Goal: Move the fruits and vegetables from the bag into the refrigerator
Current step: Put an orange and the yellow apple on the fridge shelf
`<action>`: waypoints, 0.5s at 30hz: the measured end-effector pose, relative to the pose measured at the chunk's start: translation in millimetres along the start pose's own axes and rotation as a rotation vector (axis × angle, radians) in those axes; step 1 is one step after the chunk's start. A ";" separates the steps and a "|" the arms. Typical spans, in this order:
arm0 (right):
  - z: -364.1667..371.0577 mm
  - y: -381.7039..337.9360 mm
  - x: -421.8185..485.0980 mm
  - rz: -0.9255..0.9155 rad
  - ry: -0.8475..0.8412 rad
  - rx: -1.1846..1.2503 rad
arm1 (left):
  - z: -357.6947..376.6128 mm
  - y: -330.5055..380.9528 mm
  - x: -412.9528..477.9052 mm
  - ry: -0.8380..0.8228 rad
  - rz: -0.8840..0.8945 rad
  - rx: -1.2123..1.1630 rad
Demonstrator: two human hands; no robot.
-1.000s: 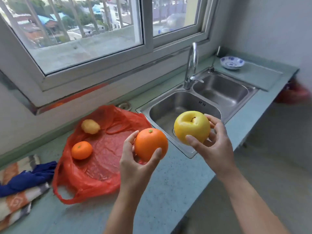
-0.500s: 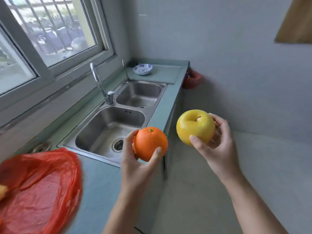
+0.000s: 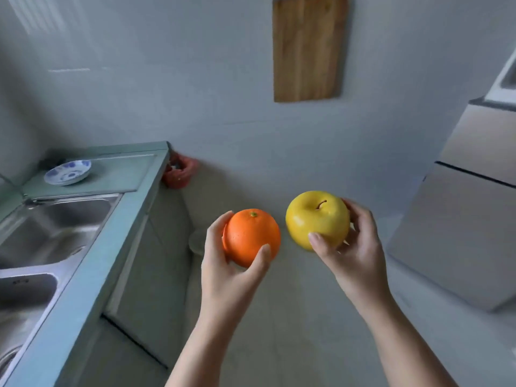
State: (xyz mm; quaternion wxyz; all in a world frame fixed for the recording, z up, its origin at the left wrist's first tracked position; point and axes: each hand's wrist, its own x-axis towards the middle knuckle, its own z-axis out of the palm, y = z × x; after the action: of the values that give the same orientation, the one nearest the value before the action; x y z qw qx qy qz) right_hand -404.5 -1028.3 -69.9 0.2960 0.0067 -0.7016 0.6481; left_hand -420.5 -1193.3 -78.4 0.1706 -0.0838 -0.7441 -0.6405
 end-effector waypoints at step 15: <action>-155.8 78.7 130.5 0.064 0.436 -0.073 | 245.0 -30.0 109.0 -0.438 0.022 -0.150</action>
State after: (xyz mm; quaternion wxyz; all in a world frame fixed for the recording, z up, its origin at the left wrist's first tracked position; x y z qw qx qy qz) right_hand -479.7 -824.5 -88.2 0.4200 -0.1667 -0.6439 0.6174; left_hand -567.9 -968.0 -96.5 0.0054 -0.2415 -0.7126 -0.6587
